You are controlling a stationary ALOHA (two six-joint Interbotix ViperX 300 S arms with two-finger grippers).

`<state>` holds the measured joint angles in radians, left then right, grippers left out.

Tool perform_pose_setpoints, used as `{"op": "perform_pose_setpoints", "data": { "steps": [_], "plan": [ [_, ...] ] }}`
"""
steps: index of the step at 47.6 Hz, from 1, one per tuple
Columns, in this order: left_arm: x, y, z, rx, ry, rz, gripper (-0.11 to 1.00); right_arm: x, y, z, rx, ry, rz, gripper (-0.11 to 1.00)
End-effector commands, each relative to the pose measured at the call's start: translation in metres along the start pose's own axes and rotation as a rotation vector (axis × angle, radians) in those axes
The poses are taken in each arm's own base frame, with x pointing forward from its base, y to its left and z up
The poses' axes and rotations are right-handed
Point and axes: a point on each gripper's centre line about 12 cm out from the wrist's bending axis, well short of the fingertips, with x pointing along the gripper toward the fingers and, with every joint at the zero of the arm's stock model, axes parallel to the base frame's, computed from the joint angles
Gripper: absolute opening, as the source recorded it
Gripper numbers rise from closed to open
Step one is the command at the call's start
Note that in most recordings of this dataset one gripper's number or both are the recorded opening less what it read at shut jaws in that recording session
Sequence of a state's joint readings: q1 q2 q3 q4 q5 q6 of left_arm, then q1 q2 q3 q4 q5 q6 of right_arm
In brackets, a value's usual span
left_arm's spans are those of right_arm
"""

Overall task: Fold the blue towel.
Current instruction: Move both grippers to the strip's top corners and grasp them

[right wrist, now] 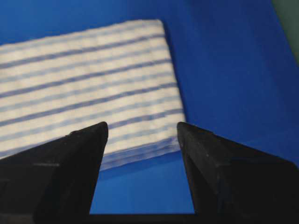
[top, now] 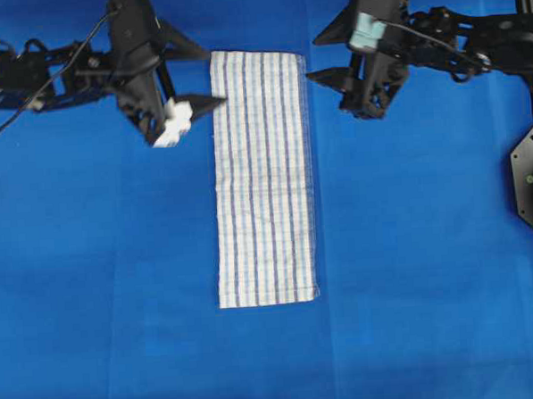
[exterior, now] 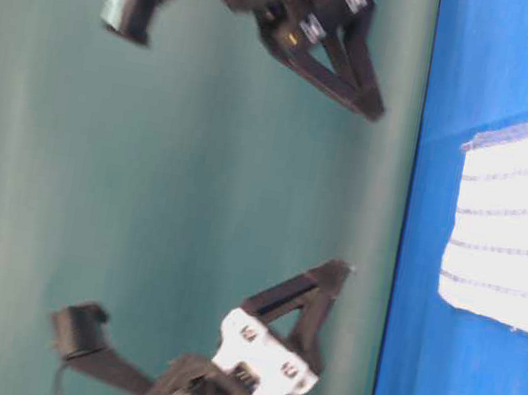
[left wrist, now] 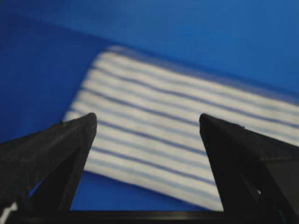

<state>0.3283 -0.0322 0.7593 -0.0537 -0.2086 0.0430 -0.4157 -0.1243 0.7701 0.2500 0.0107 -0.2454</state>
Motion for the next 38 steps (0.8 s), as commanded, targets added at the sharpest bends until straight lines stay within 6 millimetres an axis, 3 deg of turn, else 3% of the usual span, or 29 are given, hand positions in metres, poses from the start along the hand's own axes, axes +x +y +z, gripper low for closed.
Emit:
{"op": "perform_pose_setpoints", "data": {
  "steps": [1, 15, 38],
  "plan": [
    [0.009, 0.016, 0.007, -0.003, -0.04, 0.038, 0.87, 0.013, -0.008, 0.007, 0.008, -0.016, -0.021, 0.93],
    [0.034, 0.05, -0.02, -0.029, -0.009, 0.114, 0.87, 0.051, -0.019, -0.011, 0.021, 0.023, -0.057, 0.93],
    [0.078, 0.057, -0.062, -0.038, 0.068, 0.123, 0.87, 0.083, -0.025, -0.041, 0.036, 0.099, -0.074, 0.93]
  ]
}}
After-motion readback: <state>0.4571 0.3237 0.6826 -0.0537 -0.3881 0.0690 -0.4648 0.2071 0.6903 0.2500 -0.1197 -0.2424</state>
